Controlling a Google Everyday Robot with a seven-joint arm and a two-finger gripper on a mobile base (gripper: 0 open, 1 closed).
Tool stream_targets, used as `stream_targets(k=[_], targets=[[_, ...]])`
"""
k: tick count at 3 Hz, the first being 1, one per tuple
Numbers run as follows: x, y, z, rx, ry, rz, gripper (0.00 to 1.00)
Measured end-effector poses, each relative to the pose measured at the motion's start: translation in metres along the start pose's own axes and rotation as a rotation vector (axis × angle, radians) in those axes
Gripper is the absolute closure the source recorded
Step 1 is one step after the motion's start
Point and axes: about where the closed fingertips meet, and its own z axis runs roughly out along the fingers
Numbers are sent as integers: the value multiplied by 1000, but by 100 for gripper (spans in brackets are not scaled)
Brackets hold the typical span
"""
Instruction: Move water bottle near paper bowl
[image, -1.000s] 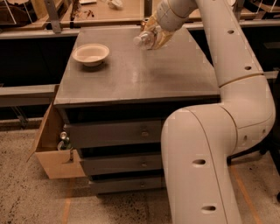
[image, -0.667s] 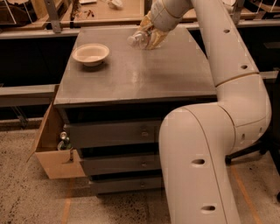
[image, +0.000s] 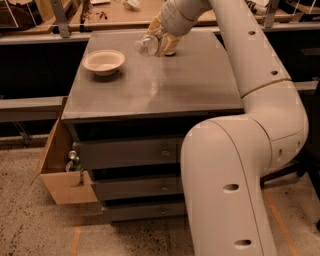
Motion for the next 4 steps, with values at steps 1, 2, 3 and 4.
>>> stream_targets(k=[1,2,3,4], targets=[[-8,-12,0,44,22,-29,100],[-21,-11,2,79,28,-42,100],[-37,0,7,102,29,-41,100],[-50,10,9,119,33,-54,100]])
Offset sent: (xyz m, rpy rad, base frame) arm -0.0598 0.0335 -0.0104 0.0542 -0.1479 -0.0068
